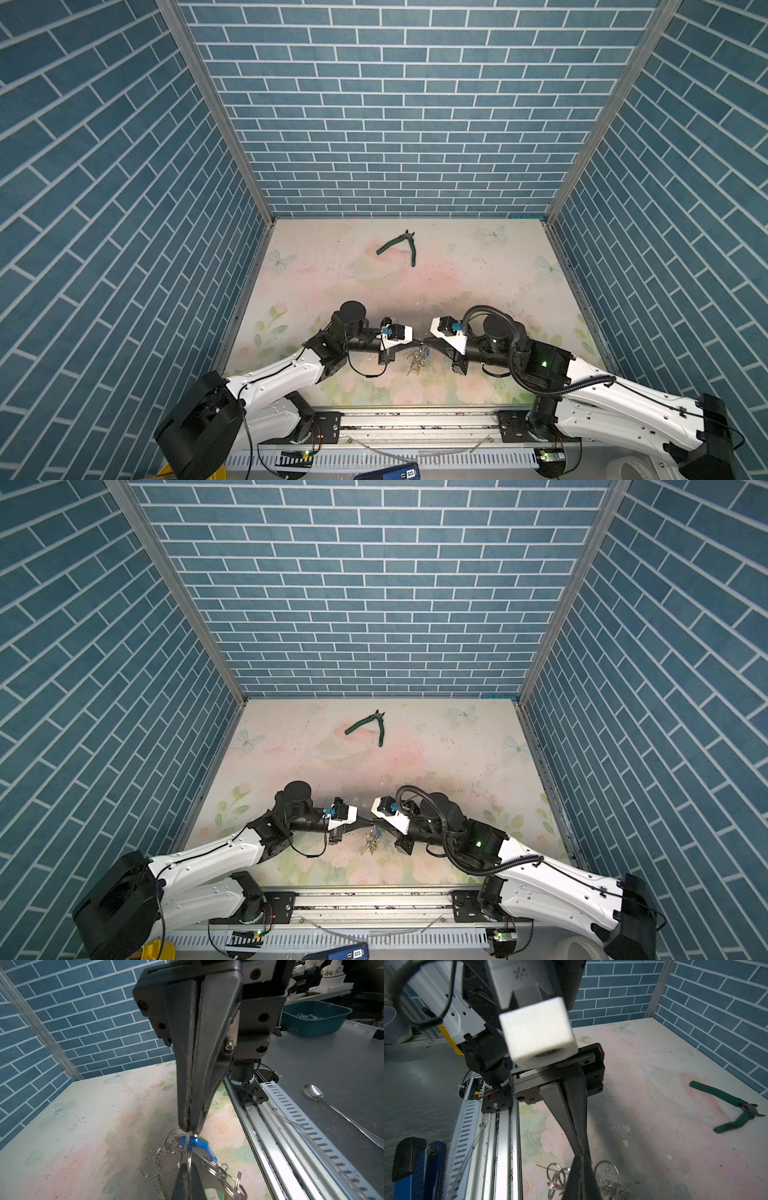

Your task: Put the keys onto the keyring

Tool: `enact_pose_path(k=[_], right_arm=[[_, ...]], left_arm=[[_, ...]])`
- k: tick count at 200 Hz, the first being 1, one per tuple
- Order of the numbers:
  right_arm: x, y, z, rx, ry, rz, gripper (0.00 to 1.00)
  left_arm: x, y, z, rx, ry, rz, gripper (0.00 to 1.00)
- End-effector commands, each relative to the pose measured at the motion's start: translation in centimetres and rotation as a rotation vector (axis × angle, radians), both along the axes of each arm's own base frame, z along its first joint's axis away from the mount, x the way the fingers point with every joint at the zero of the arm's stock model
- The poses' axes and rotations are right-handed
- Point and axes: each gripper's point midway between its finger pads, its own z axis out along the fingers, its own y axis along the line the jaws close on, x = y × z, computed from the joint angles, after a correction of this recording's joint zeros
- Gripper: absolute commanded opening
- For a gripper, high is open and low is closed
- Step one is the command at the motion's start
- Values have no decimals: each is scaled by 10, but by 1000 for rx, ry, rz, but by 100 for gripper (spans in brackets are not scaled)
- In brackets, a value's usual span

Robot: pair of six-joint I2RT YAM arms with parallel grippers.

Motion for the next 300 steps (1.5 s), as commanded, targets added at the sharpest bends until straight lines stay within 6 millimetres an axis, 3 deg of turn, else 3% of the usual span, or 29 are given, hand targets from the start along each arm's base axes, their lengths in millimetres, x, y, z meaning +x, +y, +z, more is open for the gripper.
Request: enact_pose_path(k=[1,83,139,185,257,300], right_arm=[[-7,-5,-31,-96,58,9,0],[-13,-1,-36,-92,126,29,0],[-15,-4,-11,-61,104,34,0],[-21,-9,-9,-61,89,37,0],[-20,2,-2,-44,49,60,0],[-9,-12,5,-47,-15,-16,0]], left_arm=[[-3,2,-6,5,5,-8,0],[-5,4,-7,0,-6,-16,0],[-7,7,-15,19,-50,-17,0],[-6,9,-20,37,-73,-7,0],[-8,7,-18,39,-42,-24,0],[-5,6,-18,44,-28,-12,0]])
